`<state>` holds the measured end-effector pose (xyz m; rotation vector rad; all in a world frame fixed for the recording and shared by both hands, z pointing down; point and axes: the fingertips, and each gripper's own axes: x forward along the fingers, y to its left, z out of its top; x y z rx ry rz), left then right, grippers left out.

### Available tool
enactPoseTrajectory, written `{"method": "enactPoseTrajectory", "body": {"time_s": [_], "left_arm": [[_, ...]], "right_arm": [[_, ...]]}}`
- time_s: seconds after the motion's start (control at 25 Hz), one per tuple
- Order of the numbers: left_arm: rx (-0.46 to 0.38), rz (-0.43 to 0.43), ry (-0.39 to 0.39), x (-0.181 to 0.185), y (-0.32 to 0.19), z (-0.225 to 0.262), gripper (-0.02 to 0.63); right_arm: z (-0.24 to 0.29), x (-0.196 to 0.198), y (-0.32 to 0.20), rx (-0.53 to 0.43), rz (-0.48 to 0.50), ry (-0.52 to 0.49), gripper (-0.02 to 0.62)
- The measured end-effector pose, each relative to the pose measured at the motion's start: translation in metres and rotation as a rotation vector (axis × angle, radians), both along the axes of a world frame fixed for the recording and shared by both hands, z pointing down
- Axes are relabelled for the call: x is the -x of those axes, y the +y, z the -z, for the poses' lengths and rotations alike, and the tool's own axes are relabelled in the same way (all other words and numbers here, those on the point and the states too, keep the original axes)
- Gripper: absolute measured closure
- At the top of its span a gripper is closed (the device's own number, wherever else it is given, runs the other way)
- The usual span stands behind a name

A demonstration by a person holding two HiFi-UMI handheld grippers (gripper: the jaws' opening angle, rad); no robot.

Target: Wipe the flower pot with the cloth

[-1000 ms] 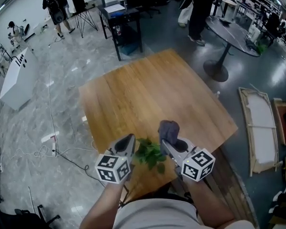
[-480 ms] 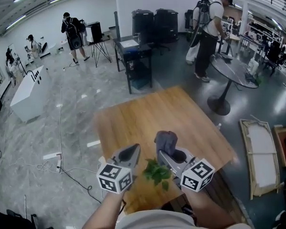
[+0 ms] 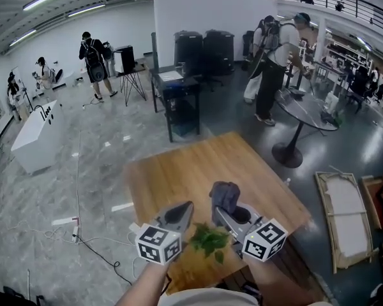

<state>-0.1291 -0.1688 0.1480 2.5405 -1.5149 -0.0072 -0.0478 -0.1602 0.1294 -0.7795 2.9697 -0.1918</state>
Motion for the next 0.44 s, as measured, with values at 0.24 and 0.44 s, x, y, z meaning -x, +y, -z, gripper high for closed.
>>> {"method": "enactPoseTrajectory", "body": {"time_s": [0.24,0.44], "left_arm": [[-0.001,-0.026,0.003,-0.008,0.005,0.001,0.601],[-0.025,-0.028,-0.036,-0.014,0.01,0.006,0.601]], "right_arm": [[0.0,-0.006,0.008,0.008,-0.017,0.008,0.534],[0.002,-0.009,0.011,0.008,-0.029,0.019,0.534]]}}
